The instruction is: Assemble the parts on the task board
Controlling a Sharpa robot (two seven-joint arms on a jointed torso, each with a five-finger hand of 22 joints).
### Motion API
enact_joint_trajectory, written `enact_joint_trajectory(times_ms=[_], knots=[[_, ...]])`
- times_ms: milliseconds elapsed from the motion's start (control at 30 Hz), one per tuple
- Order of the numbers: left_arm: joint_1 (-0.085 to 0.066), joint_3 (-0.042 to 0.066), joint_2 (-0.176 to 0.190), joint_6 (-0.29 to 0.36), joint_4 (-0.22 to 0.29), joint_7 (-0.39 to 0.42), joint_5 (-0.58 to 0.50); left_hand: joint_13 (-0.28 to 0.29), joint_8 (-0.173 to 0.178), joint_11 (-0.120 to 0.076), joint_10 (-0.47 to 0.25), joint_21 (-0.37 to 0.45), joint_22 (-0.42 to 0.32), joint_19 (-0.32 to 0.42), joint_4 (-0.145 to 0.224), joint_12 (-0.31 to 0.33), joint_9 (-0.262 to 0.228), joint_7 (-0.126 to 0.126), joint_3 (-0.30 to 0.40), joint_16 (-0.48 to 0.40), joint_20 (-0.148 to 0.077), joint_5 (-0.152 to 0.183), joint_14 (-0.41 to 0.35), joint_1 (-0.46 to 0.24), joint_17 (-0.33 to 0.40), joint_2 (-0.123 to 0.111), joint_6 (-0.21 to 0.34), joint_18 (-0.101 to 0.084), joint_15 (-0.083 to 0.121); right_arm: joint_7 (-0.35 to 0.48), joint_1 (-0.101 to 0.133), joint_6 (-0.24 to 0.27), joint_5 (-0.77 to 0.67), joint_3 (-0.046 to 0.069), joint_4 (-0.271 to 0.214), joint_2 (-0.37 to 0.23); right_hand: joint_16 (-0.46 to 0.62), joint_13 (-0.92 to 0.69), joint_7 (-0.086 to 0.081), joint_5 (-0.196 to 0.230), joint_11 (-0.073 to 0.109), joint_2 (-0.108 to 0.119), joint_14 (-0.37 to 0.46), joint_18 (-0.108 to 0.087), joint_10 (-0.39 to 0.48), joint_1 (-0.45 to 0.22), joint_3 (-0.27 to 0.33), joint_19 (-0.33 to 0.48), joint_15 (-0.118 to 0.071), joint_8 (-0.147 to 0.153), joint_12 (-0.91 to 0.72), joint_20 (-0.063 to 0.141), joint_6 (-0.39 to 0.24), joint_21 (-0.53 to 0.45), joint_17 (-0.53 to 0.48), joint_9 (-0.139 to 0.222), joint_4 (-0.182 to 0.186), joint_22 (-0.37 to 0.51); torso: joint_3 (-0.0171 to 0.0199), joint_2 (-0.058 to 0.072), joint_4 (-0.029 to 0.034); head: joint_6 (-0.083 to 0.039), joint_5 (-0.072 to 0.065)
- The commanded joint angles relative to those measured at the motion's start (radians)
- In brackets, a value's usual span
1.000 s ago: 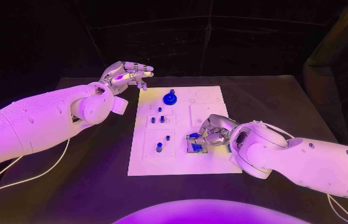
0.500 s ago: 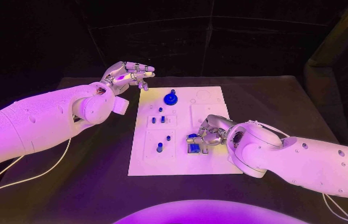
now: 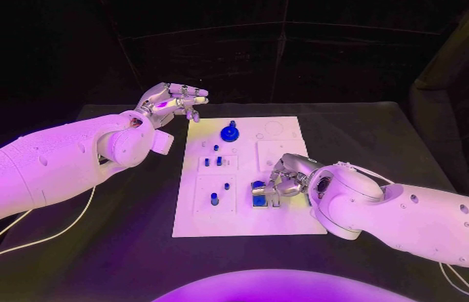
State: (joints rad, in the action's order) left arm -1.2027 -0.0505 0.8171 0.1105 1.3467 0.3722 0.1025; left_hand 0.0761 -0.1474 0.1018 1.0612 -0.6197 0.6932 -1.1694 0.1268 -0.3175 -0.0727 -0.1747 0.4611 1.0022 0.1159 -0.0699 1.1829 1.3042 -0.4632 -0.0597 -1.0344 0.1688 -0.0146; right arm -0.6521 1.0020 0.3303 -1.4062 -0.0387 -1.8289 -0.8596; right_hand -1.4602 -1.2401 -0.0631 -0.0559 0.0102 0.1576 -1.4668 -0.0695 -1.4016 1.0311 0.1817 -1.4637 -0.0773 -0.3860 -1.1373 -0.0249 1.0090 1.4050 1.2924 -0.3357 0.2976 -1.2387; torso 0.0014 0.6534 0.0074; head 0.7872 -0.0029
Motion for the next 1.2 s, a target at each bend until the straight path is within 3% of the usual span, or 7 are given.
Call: enact_joint_trajectory(times_ms=[33, 133, 267, 633, 967, 1200], knots=[[-0.002, 0.001, 0.000, -0.010, 0.001, 0.004, -0.004, -0.001, -0.006, 0.001, -0.008, 0.005, -0.001, 0.006, -0.002, -0.006, 0.001, 0.000, -0.005, 0.003, -0.001, -0.007, -0.006, -0.007, 0.001, 0.000, 0.006, 0.014, -0.003, 0.020, 0.001, -0.005, -0.028, 0.000, -0.011, -0.006, 0.005, -0.002, -0.003, -0.008, 0.001, -0.013, -0.055, 0.004, 0.006, 0.039, -0.015, 0.006, -0.003, -0.004, 0.003, -0.001, -0.002, -0.003, 0.001, -0.003, -0.003, -0.001, 0.0003, 0.000, 0.0001, -0.001, -0.001], [-0.002, 0.001, 0.001, -0.010, 0.001, 0.004, -0.004, -0.001, -0.006, 0.001, -0.008, 0.005, -0.001, 0.006, -0.002, -0.006, 0.001, 0.000, -0.005, 0.003, -0.001, -0.007, -0.006, -0.007, 0.001, 0.000, 0.006, 0.014, -0.003, 0.057, 0.001, -0.012, -0.028, 0.000, -0.021, -0.015, 0.004, -0.006, -0.002, -0.042, 0.001, -0.040, -0.056, 0.004, 0.003, 0.114, -0.037, 0.005, -0.003, -0.005, 0.001, -0.001, -0.003, -0.002, 0.006, -0.009, -0.015, -0.004, 0.0002, 0.000, 0.0005, -0.001, -0.001], [-0.001, 0.001, 0.001, -0.010, 0.000, 0.004, -0.004, -0.001, -0.006, 0.001, -0.008, 0.005, -0.001, 0.006, -0.002, -0.006, 0.001, 0.000, -0.005, 0.003, -0.001, -0.007, -0.006, -0.007, 0.001, 0.000, 0.006, 0.014, -0.003, 0.083, 0.001, -0.021, -0.028, 0.000, -0.030, -0.022, 0.002, -0.010, -0.002, -0.061, 0.001, -0.052, -0.057, 0.005, 0.001, 0.174, -0.039, 0.003, -0.003, -0.005, 0.000, -0.001, -0.003, 0.000, 0.010, -0.015, -0.031, -0.010, -0.0004, 0.000, -0.0003, -0.002, 0.000], [-0.001, 0.001, 0.000, -0.010, -0.002, 0.004, -0.004, -0.001, -0.006, 0.001, -0.008, 0.005, -0.001, 0.006, -0.002, -0.006, 0.001, 0.000, -0.005, 0.003, -0.001, -0.007, -0.006, -0.007, 0.001, 0.000, 0.006, 0.014, -0.003, 0.081, 0.001, -0.032, -0.057, 0.000, -0.023, -0.012, -0.002, -0.012, -0.001, -0.072, 0.002, -0.063, -0.059, 0.007, -0.001, 0.209, -0.034, 0.000, -0.004, -0.007, 0.000, -0.001, -0.001, 0.005, 0.021, -0.020, -0.045, -0.020, -0.0009, 0.001, 0.0020, 0.000, -0.003], [-0.001, 0.001, 0.000, -0.010, -0.003, 0.004, -0.004, -0.001, -0.006, 0.001, -0.008, 0.005, -0.001, 0.006, -0.002, -0.006, 0.001, 0.000, -0.005, 0.003, -0.001, -0.007, -0.006, -0.007, 0.001, 0.000, 0.006, 0.014, -0.003, 0.064, 0.001, -0.039, -0.087, 0.000, -0.006, 0.000, -0.006, -0.013, 0.000, -0.098, 0.004, -0.095, -0.061, 0.009, -0.005, 0.257, -0.033, -0.003, -0.005, -0.009, 0.000, 0.000, 0.005, 0.010, 0.032, -0.028, -0.077, -0.029, -0.0009, 0.000, 0.0007, 0.003, 0.000], [-0.001, 0.001, -0.002, -0.010, -0.004, 0.004, -0.004, -0.002, -0.006, 0.001, -0.010, 0.006, -0.002, 0.006, 0.000, -0.008, 0.001, 0.001, -0.005, 0.004, -0.001, -0.007, -0.007, -0.006, 0.003, 0.001, 0.007, 0.014, -0.002, 0.082, 0.001, 0.001, -0.090, 0.000, 0.005, 0.014, -0.009, -0.023, 0.004, -0.101, 0.007, -0.130, -0.062, 0.010, -0.015, 0.270, -0.034, -0.005, -0.007, -0.014, -0.013, 0.002, 0.022, 0.013, 0.040, -0.033, -0.085, -0.035, -0.0004, 0.000, 0.0012, 0.004, -0.002]])
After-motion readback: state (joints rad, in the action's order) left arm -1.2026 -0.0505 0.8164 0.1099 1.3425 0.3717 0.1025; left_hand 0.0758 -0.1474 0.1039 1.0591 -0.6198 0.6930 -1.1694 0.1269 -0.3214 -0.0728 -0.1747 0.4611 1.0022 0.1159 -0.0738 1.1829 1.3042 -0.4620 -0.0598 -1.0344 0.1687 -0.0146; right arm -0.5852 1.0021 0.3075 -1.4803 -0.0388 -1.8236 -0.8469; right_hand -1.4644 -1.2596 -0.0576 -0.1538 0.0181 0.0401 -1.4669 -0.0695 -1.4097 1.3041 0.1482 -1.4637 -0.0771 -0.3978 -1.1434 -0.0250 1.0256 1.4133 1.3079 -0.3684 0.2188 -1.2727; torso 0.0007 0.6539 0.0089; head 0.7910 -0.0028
